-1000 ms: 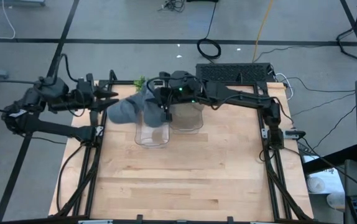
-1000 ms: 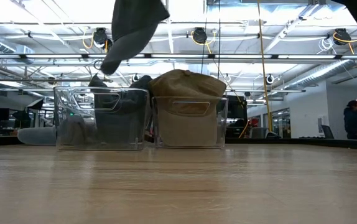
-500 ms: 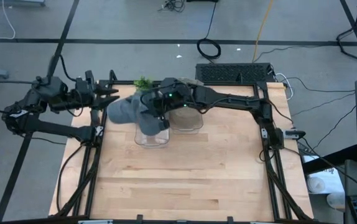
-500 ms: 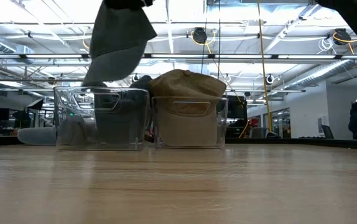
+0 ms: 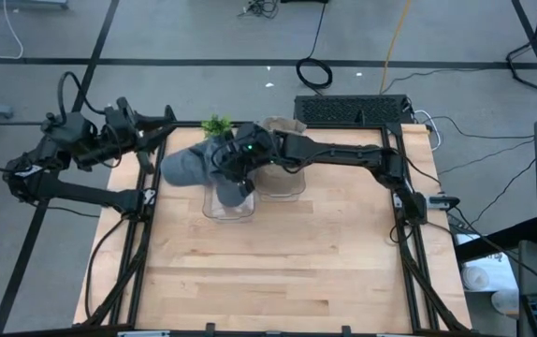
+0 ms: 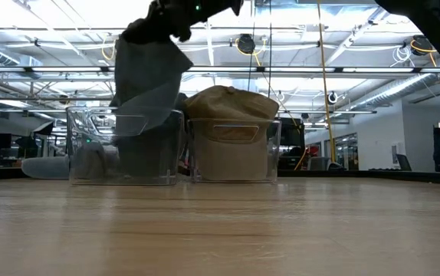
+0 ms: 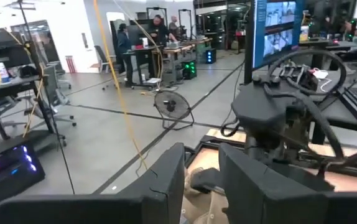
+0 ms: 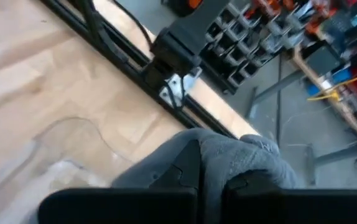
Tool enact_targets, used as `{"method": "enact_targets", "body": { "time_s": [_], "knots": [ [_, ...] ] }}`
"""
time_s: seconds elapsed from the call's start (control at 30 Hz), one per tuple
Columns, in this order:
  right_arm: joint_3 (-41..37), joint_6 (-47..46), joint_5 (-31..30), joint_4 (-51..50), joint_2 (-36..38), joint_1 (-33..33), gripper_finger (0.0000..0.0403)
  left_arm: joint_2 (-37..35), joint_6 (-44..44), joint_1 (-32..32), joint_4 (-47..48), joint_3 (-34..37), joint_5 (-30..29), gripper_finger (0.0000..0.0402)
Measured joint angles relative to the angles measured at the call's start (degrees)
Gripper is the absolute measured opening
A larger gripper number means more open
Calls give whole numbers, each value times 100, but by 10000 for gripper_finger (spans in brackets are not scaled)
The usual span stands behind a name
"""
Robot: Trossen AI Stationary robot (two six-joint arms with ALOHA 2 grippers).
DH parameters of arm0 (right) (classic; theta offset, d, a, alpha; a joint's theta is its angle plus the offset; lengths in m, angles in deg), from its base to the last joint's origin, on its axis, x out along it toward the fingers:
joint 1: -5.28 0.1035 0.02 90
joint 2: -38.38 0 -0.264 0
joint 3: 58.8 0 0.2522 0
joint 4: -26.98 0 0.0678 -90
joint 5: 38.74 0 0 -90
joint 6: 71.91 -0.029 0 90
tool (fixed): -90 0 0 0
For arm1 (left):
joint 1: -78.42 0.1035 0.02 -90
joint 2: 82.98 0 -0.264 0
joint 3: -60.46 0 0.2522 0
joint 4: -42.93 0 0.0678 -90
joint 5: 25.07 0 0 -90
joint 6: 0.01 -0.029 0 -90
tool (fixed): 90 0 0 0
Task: Pick & Place hat
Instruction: Put the bottom blue cap into the left transparent bin, then put the blue cap into the left transparent bin
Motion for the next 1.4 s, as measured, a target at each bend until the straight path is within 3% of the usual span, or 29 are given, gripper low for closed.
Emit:
{"method": "enact_targets", "body": {
  "time_s": [0.37, 0.5, 0.67, 0.77, 0.87, 1.0, 1.2, 1.4],
  "knots": [
    [-1278, 213, 421, 911, 3, -149, 0, 165, 147, 2, 33, 0, -384, 108],
    [-1751, -337, 87, 1403, 11, -395, 0, 196, 297, 2, 128, 0, -391, 108],
    [-1965, -426, -840, 1751, 38, -529, 0, 305, 361, 2, 167, 0, -393, 108],
    [-1969, -617, -904, 1759, 33, -540, 8, 313, 447, 2, 162, 0, -391, 108],
    [-1972, -653, -869, 1654, 141, -520, 35, 317, 562, 2, 210, 0, -383, 108],
    [-1956, -737, -319, 1653, 242, -485, 89, 313, 549, 2, 210, 0, -346, 108],
    [-1967, -1541, -28, 1373, 382, -512, 169, 313, 650, 2, 227, 0, -161, 108],
    [-1963, -1560, -21, 1376, 634, -484, 209, 313, 544, 2, 222, 0, -249, 108]
  ]
}}
